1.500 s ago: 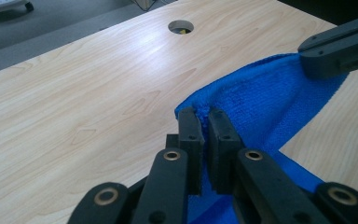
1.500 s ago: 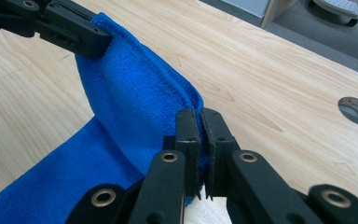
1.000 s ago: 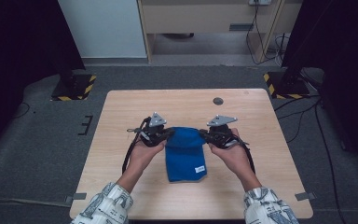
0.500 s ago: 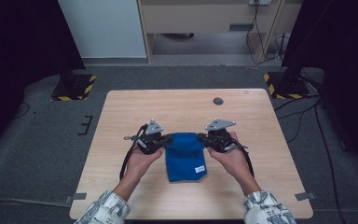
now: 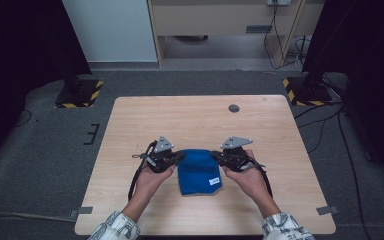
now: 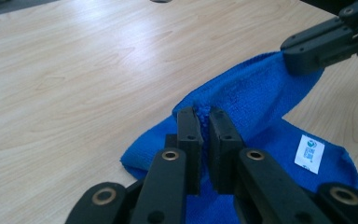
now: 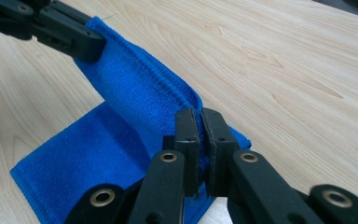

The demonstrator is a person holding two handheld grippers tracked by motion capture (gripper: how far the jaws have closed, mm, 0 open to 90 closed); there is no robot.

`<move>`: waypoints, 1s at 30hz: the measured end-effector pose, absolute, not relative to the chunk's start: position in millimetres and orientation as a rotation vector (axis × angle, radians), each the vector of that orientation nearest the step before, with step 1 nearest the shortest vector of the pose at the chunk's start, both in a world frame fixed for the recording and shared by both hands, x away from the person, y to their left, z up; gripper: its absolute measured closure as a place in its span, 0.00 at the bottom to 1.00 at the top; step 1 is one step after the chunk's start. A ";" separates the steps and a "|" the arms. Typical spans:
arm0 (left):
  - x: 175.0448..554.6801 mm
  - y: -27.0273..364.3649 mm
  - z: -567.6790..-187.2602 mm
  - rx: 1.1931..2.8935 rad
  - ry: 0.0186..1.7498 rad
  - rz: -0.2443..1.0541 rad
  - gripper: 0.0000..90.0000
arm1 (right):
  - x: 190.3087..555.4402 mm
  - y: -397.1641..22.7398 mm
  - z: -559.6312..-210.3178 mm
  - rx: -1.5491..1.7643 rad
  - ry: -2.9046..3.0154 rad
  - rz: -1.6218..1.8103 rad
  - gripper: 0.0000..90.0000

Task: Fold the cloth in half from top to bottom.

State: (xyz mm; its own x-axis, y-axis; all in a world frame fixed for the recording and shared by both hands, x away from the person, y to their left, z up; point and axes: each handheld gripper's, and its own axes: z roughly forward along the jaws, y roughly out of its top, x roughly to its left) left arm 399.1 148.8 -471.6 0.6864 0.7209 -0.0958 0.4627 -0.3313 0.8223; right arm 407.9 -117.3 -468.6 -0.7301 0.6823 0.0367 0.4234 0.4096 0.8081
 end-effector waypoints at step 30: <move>383.3 160.7 -476.7 1.829 0.965 0.246 0.38 | 388.9 -117.4 -482.4 0.908 2.425 1.205 0.95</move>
State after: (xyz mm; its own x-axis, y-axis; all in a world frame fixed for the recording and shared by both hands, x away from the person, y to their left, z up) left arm 383.3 160.7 -476.7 0.6593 0.7092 -0.2496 0.5034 -0.1698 0.8472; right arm 388.9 -117.4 -482.4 -0.7616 0.6477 0.0234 0.4097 0.4531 0.7917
